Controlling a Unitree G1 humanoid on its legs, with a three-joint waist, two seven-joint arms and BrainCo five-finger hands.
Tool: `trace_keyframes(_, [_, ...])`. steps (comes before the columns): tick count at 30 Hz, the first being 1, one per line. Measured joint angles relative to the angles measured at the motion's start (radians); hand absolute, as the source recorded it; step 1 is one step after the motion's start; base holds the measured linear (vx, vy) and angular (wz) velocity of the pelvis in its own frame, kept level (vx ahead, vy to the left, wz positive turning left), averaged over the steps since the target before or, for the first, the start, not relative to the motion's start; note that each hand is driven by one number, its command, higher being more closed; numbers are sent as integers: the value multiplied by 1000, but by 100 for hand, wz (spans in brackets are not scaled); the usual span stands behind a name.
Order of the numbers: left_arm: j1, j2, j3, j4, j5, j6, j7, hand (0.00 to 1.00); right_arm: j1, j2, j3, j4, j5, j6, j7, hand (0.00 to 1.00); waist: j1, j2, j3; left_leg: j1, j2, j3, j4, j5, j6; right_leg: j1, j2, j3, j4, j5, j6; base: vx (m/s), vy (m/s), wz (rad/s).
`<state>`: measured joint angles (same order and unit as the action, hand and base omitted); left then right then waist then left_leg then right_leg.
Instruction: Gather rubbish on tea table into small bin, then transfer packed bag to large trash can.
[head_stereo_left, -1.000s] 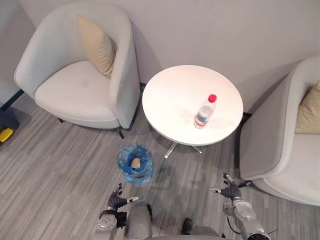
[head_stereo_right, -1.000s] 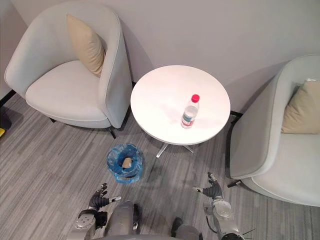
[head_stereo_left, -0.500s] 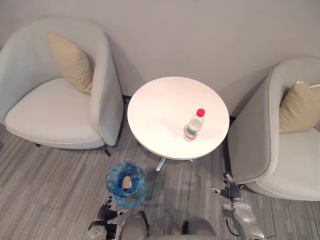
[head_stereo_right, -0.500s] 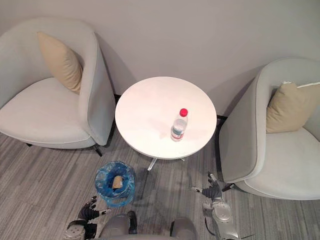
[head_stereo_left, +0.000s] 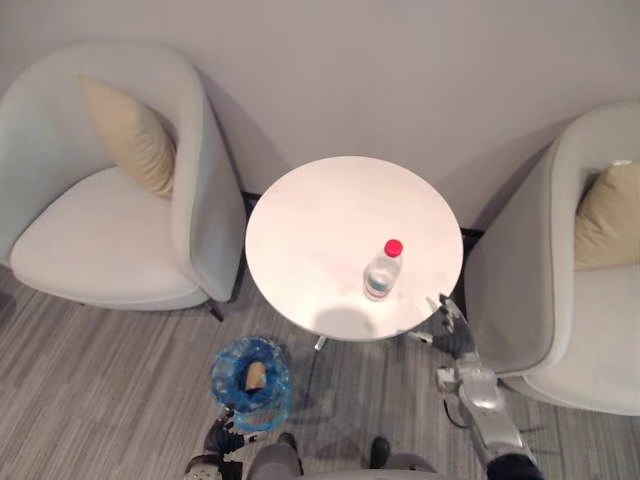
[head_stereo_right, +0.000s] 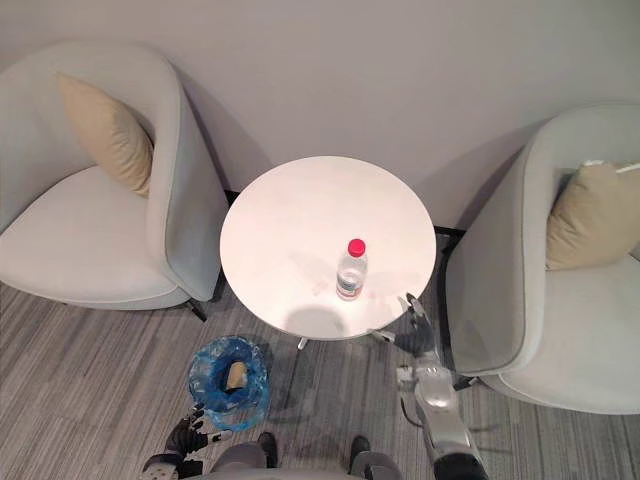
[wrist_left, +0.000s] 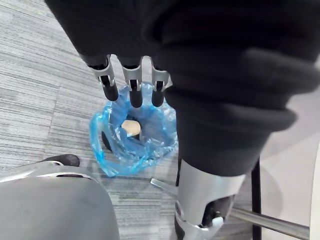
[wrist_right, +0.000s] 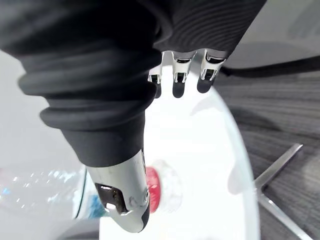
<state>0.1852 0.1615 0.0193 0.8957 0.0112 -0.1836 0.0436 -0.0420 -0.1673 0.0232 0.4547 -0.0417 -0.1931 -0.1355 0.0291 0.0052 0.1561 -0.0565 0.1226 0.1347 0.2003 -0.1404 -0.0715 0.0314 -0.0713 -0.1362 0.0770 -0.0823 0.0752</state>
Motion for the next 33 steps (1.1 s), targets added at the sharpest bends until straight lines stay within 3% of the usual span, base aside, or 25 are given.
trace_keyframes(2, [1,-3,-13,1,0,0,0,0,-94,1,9,72,2,0,-23,0,42,5,0,5,0,-5,-25,20,0,2,-1,-4,-15,21,-5,-1,8,10])
trace_keyframes(6, [22,-3,-13,1,-3,0,1,0,-203,5,15,163,37,2,-44,0,49,10,3,0,-7,-53,-58,48,0,17,-5,-53,-29,28,-6,-22,-21,38])
trace_keyframes(8, [32,-10,-12,1,-18,-1,2,0,-235,3,11,178,71,2,-69,0,73,15,8,-1,-18,-66,-86,78,1,13,-6,-59,-31,41,-11,-53,17,23])
trace_keyframes(9, [32,-13,-12,1,-21,-1,2,0,-247,4,10,188,81,2,-77,100,73,18,10,-1,-20,-74,-93,87,-1,13,-7,-61,-31,44,-11,-68,13,28])
trace_keyframes(20, [30,-19,-17,-4,-63,-20,1,0,-404,-12,-14,275,189,7,-122,100,100,26,58,-72,-55,-159,-188,198,8,-63,-21,-117,-25,51,-5,-141,7,20])
trace_keyframes(24, [29,-19,-17,-6,-80,-20,1,0,-403,-10,-4,249,190,7,-121,100,108,25,67,-75,-58,-164,-195,202,2,-66,-24,-120,-25,50,-2,-71,10,8])
trace_keyframes(33, [22,-22,-31,-28,-79,-18,1,0,-260,-22,59,-79,145,-2,-97,100,87,25,67,-80,-79,-221,-189,206,7,-35,-35,-173,-31,39,9,63,-13,18])
